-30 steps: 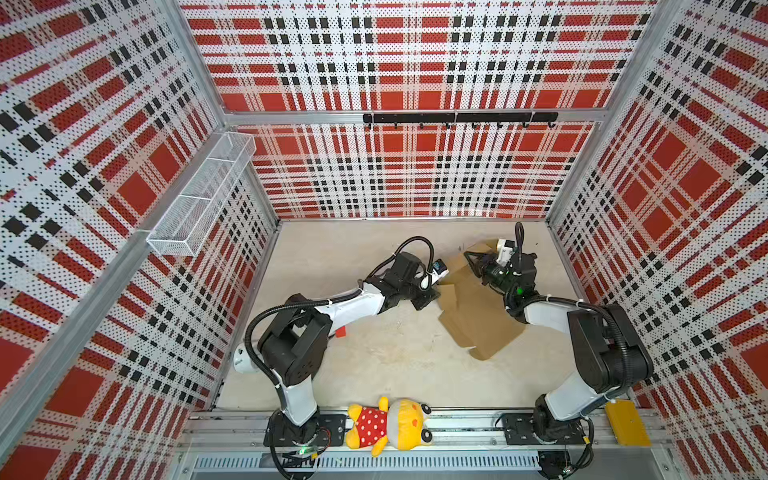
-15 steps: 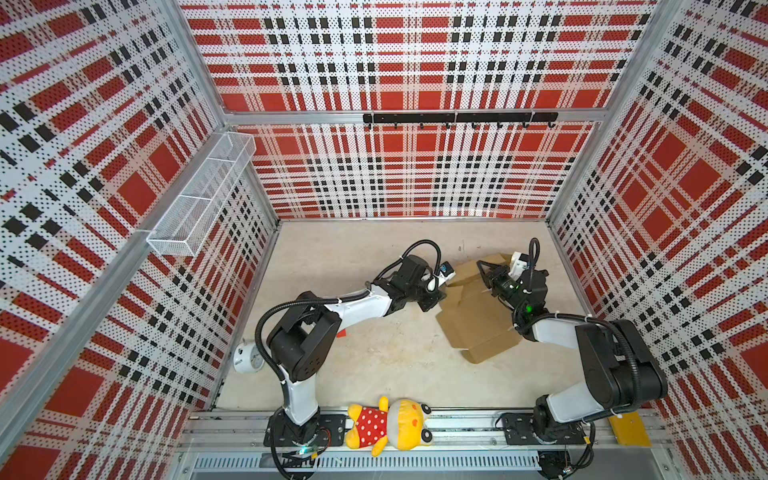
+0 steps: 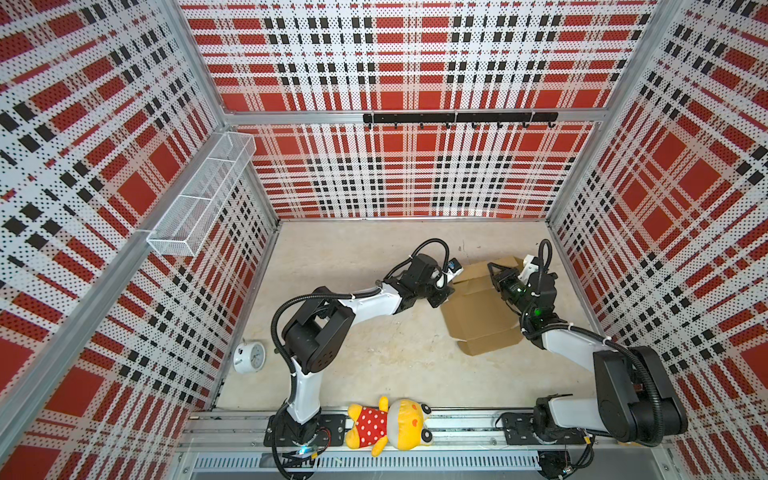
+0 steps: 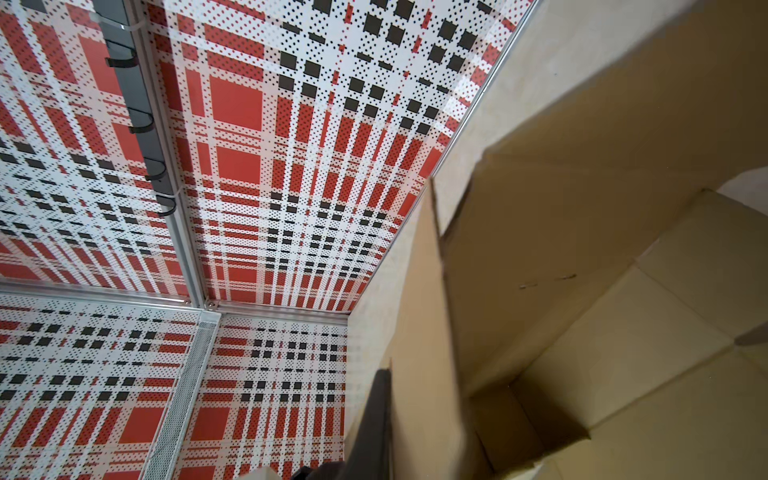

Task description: Fold the paper box

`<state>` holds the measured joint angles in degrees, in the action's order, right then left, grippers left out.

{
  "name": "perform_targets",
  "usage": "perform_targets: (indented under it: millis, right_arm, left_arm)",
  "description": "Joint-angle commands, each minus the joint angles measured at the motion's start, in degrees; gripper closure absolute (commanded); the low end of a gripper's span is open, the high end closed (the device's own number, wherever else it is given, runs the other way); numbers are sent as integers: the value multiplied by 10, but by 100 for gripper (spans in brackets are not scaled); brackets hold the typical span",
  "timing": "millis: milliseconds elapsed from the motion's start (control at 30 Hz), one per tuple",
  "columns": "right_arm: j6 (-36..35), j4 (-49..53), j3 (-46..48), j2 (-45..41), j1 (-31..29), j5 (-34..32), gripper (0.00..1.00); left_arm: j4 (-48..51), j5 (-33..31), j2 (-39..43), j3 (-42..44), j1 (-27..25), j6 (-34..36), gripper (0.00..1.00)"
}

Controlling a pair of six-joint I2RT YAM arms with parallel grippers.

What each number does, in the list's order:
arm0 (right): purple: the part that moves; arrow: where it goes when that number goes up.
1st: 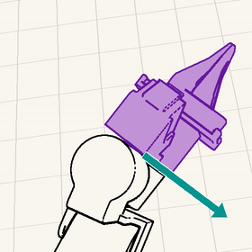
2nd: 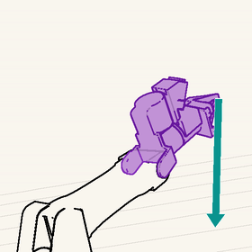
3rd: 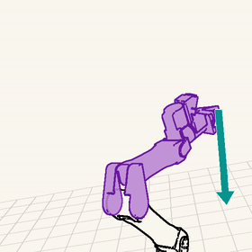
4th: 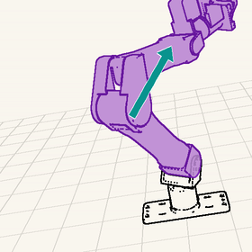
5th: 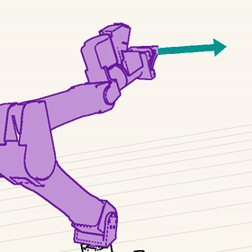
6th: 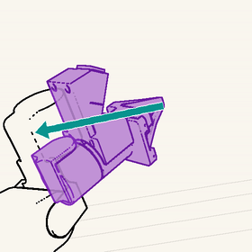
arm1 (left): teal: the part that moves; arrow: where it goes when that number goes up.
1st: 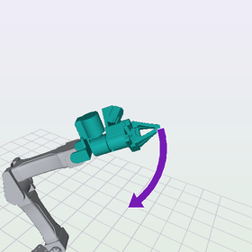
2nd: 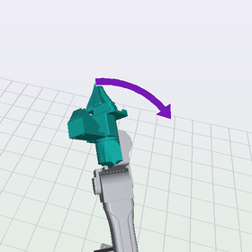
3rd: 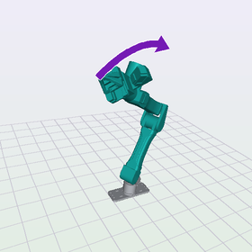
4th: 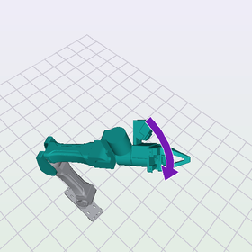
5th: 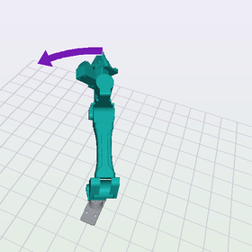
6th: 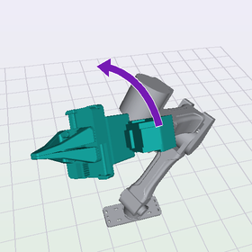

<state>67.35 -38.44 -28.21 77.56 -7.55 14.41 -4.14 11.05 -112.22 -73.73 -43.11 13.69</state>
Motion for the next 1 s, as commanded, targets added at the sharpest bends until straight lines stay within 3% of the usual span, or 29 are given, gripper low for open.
perform_targets:
  millis: [0,333,533,967]
  right_arm:
    - [-23,63,5,3,-4,12,93]
    - [-20,50,1,35,-4,10,92]
    - [-14,43,11,33,-4,7,91]
    - [-28,54,10,3,-23,22,65]
  left_arm:
    - [-52,-26,-14,-33,3,-35,60]
    - [-59,-12,-35,-52,6,-70,62]
    - [-55,-24,-41,-62,6,-74,72]
    - [-48,-27,-53,-75,15,-77,79]
